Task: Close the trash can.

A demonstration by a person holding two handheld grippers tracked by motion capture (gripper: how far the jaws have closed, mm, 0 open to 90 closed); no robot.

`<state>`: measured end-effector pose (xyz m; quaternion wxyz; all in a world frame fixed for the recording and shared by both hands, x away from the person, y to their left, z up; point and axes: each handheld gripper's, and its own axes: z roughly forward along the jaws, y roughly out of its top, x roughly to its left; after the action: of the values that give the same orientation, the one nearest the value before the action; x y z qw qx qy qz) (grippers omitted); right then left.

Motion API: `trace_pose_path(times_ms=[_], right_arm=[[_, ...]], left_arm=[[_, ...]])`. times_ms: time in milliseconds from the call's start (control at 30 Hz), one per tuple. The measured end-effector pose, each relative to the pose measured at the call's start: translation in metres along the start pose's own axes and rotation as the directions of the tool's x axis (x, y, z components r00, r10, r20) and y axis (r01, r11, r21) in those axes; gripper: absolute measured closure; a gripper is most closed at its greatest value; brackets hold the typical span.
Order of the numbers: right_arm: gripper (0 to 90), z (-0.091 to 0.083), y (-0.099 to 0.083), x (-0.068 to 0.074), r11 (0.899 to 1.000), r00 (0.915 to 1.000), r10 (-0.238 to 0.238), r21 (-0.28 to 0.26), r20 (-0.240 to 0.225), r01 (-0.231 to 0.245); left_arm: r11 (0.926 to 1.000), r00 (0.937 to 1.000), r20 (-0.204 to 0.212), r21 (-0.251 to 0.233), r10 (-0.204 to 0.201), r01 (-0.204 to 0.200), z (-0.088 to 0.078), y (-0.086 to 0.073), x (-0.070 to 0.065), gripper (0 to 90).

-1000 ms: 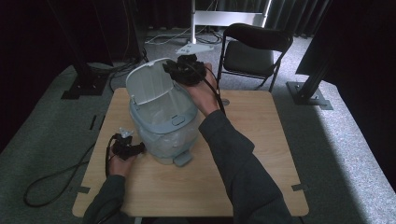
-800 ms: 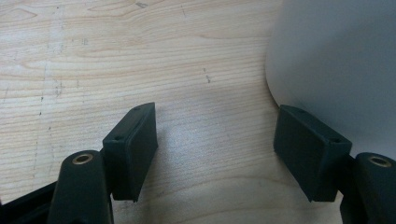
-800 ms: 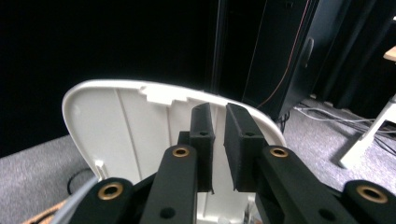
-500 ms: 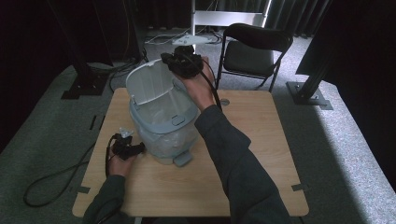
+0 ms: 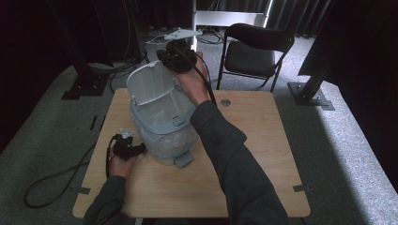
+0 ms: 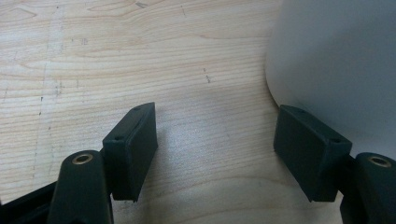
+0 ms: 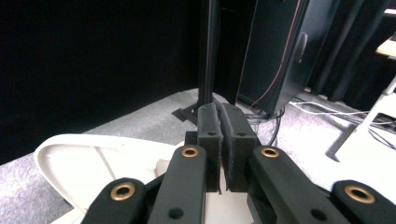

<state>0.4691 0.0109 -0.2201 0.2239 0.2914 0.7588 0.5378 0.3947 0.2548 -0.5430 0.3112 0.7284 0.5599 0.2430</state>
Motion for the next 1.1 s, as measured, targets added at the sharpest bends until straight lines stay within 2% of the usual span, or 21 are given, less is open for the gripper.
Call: trace_pose_path(times_ms=[133,233,400,533,667,900,1100], right_arm=[[89.5,-0.009,-0.003,0.000,0.998,0.9990,-0.044,0.039,-0.009,0.044],[89.7,-0.020,-0.011,0.000,0.997,0.9982,-0.054,0.053,-0.028,0.055],[89.8,-0.040,-0.047,0.001,0.997,0.9952,-0.024,0.072,-0.095,0.031],[89.9,-0.048,-0.082,0.006,0.993,0.9911,-0.044,0.104,-0.125,0.057],[90.0,-0.051,-0.101,0.009,0.992,0.9881,-0.045,0.110,-0.147,0.062],[90.0,-0.053,-0.117,0.024,0.985,0.9784,-0.110,0.115,-0.175,0.131],[90.0,-0.055,-0.122,0.027,0.989,0.9777,-0.100,0.093,-0.185,0.119]], left_arm=[[1.0000,1.0000,0.000,-0.001,0.002,-0.002,0.000,0.000,0.000,30.3],[1.0000,1.0000,0.000,-0.001,0.003,-0.003,0.000,0.000,0.000,30.3],[1.0000,1.0000,-0.002,0.000,0.007,-0.007,0.000,0.000,0.000,30.4],[1.0000,1.0000,-0.002,0.000,0.007,-0.007,0.000,0.000,0.000,30.4],[1.0000,1.0000,-0.003,0.000,0.006,-0.006,0.000,0.000,0.000,30.3],[1.0000,1.0000,-0.003,0.000,0.006,-0.006,0.000,0.000,0.000,30.4],[1.0000,1.0000,-0.005,0.000,0.006,-0.006,0.000,0.000,-0.001,30.3]])
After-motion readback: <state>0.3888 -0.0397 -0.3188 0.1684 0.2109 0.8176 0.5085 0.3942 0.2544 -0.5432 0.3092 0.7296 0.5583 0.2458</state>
